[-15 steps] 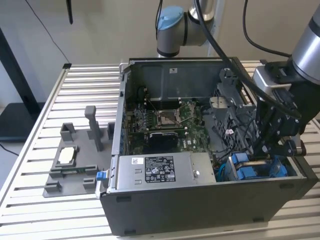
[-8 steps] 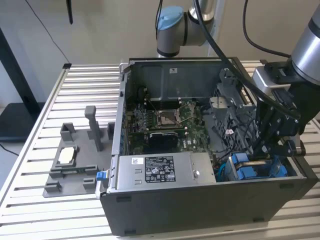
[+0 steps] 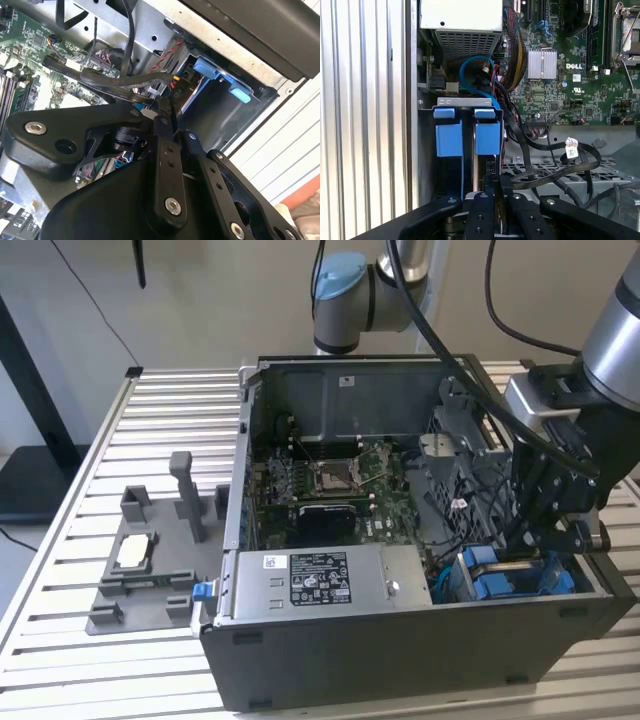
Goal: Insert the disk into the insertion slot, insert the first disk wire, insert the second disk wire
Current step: 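Insert the second disk wire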
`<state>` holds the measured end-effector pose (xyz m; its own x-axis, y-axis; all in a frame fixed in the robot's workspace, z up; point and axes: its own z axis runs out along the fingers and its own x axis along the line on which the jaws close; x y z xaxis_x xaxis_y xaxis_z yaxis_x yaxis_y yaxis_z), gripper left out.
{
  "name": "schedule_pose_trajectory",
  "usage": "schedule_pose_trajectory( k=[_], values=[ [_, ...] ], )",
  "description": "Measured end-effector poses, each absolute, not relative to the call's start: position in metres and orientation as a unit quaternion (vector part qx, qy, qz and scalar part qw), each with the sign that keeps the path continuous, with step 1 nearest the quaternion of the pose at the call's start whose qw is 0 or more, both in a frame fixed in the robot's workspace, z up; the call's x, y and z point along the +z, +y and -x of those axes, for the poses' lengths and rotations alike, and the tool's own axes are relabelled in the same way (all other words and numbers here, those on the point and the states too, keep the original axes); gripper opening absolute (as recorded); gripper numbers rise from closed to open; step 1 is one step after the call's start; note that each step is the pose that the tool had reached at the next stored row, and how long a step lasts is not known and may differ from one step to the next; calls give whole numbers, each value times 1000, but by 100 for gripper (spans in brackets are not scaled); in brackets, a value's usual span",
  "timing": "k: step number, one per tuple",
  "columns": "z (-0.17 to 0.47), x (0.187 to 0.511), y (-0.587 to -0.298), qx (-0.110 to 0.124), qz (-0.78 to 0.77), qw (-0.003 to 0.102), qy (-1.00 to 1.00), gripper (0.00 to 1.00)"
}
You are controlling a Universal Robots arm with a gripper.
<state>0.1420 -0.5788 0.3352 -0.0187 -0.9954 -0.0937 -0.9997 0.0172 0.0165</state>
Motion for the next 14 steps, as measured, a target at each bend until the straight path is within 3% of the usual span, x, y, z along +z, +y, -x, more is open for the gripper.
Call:
schedule_pose_trajectory(
  k=[11, 14],
  values=[
    [-142, 335, -579, 39, 700, 28, 713, 16],
    [-142, 334, -579, 39, 700, 28, 713, 23]
  ],
)
